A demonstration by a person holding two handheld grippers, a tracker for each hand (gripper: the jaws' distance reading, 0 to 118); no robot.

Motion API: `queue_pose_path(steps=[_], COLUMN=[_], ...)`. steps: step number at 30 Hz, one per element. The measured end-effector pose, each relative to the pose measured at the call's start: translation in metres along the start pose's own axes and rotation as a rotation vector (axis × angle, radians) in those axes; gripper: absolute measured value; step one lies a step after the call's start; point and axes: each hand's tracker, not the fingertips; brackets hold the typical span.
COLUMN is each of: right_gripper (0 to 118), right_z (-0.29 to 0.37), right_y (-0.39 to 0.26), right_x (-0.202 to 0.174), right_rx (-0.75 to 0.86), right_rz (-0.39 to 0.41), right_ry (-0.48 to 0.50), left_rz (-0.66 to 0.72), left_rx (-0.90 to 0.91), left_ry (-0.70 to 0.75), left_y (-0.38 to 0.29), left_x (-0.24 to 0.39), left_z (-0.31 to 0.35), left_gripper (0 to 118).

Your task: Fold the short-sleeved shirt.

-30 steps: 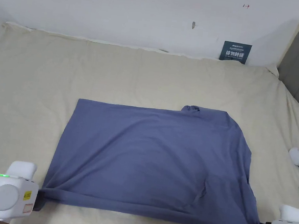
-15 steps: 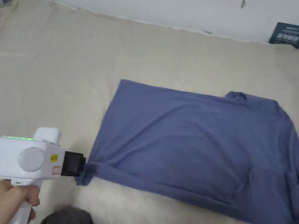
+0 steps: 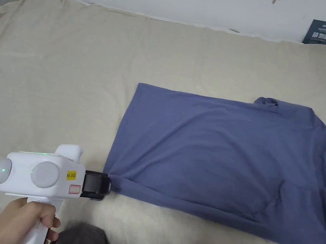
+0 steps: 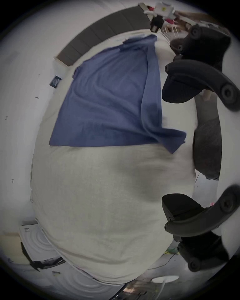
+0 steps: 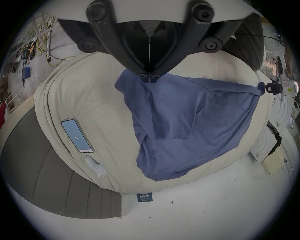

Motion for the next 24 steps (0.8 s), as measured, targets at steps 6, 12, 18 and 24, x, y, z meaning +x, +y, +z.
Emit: queue_pose_path(steps=[6, 12, 18, 24], right_gripper=[0, 55, 117, 5], right_z=[-0.006, -0.024, -0.056, -0.06], right_y=[0.002, 0.012, 0.017, 0.014], right_x=[0.017, 0.035, 0.035, 0.044], right_rx=[-0.028, -0.057, -0.156, -0.143], right_rz=[-0.025, -0.006, 0.012, 0.054], right_ry=[-0.021, -0.056, 0.003, 0.013], left_rz=[0.031, 0.06, 0.051, 0.033], left_rx=[-0.014, -0.024, -0.042, -0.043], left_ry=[0.0, -0.022, -0.004, 0.019], left_y=[0.014, 0.021, 0.025, 0.027], left_x=[-0.035, -0.015, -0.015, -0.011], left_z=[-0.049, -0.033, -0.034, -0.035], left_gripper=[0, 0, 0, 0])
